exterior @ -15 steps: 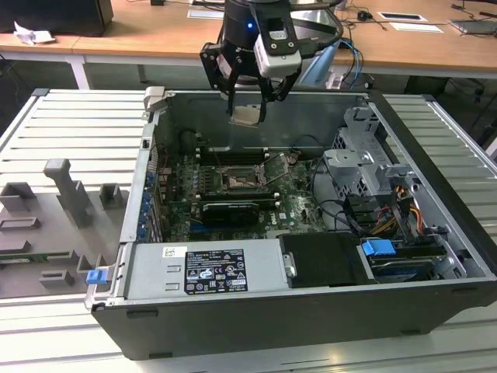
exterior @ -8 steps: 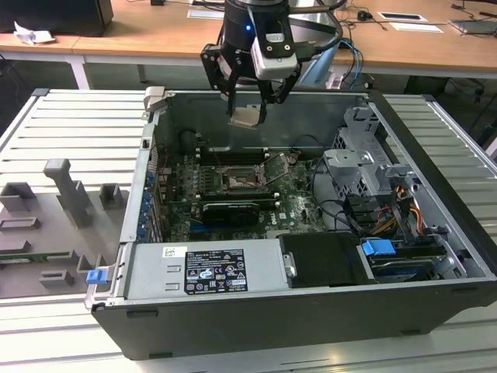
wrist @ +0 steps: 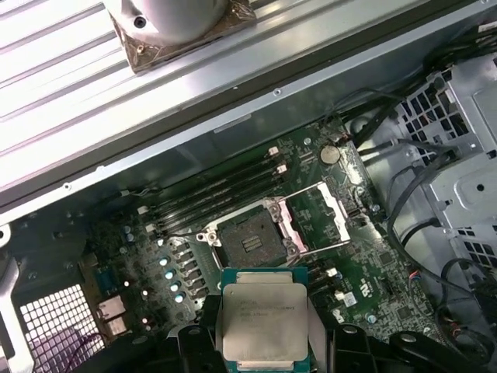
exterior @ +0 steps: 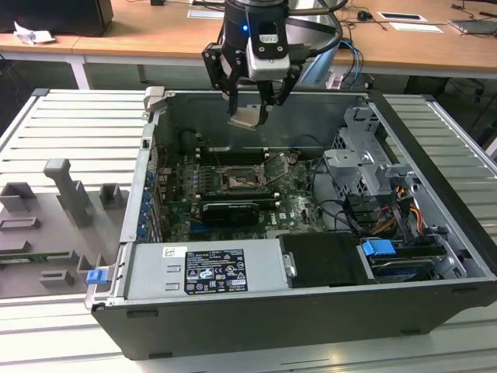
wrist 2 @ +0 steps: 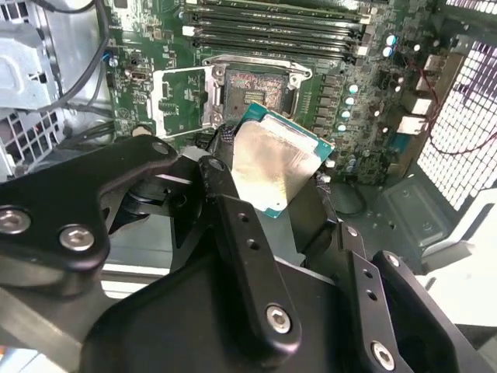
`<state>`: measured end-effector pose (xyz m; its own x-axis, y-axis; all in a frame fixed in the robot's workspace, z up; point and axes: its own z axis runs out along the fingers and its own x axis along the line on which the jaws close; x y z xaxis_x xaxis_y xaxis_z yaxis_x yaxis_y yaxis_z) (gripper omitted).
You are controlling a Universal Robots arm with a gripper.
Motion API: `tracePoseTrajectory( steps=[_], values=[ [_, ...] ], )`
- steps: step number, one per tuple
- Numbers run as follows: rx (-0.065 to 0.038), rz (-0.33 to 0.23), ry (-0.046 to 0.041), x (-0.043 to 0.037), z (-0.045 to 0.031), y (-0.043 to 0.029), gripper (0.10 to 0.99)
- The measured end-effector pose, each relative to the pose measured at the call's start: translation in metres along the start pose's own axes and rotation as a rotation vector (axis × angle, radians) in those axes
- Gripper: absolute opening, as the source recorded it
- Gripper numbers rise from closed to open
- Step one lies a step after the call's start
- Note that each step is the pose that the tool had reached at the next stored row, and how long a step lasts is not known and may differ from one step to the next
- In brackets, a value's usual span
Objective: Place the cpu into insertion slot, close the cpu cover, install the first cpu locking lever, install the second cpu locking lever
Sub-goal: 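Place the cpu into insertion slot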
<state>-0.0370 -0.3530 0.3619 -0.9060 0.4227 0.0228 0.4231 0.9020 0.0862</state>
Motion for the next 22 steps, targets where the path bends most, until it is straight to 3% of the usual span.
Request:
tracePoseTrajectory(
  steps=[14, 22],
  values=[
    [-0.003, 0.145, -0.0125, 0.0, 0.001, -0.0001, 0.529],
    [-0.006, 0.26, -0.0225, 0.0, 0.0019, -0.0002, 0.529]
  ],
)
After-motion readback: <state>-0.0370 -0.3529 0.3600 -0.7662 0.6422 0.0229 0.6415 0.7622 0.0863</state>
